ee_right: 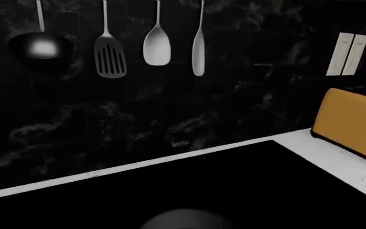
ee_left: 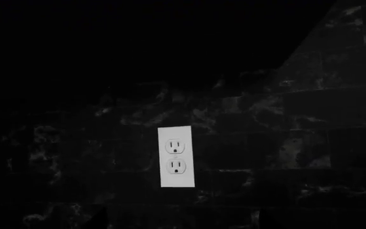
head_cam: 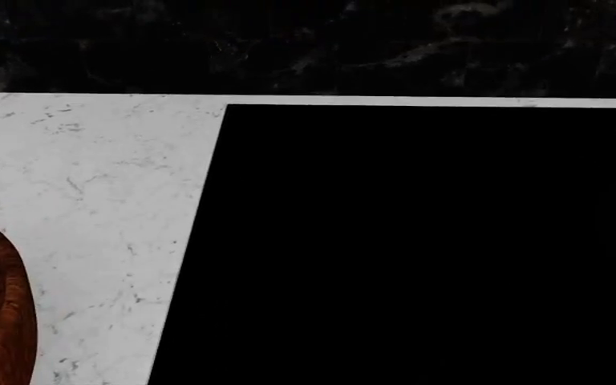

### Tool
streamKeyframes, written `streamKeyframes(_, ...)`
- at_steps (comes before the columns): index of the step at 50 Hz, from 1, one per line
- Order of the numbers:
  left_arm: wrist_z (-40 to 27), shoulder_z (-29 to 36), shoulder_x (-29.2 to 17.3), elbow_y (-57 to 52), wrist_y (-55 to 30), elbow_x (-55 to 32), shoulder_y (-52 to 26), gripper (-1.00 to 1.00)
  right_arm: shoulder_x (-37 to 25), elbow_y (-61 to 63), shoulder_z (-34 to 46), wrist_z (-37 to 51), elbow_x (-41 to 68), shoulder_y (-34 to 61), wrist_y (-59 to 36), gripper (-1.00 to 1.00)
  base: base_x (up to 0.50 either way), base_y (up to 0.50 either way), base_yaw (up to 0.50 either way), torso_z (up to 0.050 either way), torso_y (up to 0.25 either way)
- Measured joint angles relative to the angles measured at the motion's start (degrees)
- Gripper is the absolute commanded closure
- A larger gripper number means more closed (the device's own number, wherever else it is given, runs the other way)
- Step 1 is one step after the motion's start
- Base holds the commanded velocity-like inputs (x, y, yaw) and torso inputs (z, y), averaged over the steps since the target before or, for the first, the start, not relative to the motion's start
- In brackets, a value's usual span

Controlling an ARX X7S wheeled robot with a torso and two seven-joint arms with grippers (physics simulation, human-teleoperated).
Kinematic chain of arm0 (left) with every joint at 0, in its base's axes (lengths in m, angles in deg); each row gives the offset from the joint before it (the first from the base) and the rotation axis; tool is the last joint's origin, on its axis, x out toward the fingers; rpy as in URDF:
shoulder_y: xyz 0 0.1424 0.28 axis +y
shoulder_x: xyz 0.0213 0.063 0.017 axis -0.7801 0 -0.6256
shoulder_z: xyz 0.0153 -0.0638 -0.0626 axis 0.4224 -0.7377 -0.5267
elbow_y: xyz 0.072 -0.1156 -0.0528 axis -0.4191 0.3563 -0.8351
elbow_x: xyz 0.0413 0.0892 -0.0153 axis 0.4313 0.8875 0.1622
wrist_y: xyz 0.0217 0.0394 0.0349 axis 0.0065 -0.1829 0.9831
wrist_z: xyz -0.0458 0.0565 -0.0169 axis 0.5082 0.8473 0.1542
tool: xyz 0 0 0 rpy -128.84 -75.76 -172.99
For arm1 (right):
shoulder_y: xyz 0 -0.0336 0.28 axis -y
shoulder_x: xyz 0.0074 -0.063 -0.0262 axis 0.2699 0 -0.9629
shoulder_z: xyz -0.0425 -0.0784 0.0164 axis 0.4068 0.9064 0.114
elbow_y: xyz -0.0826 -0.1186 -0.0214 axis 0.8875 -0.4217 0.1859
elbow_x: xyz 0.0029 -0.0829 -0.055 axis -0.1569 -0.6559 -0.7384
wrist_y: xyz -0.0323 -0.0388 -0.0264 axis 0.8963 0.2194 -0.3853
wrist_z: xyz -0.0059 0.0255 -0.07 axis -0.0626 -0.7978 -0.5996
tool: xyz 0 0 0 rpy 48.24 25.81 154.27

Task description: Pick the tomato from the pan and place it in the bowl.

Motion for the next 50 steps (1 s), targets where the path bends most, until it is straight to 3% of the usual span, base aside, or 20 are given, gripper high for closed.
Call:
streamKeyframes(22,-0.8,0.2,0.1,0.3,0.2,-0.7,0.3,-1.0,-1.0,-2.6,0.7,5.1,7.4,-2.3,0.0,-1.0,0.0,0.0,0.0,0.0,0.0)
streamKeyframes(50,-1.5,-0.3,0.1,0.4,0.5,-1.8,1.0,-1.0,-3.6,-6.2,4.4,6.6,9.1,-4.8,1.4,-1.0,0.0,0.0,0.0,0.0,0.0)
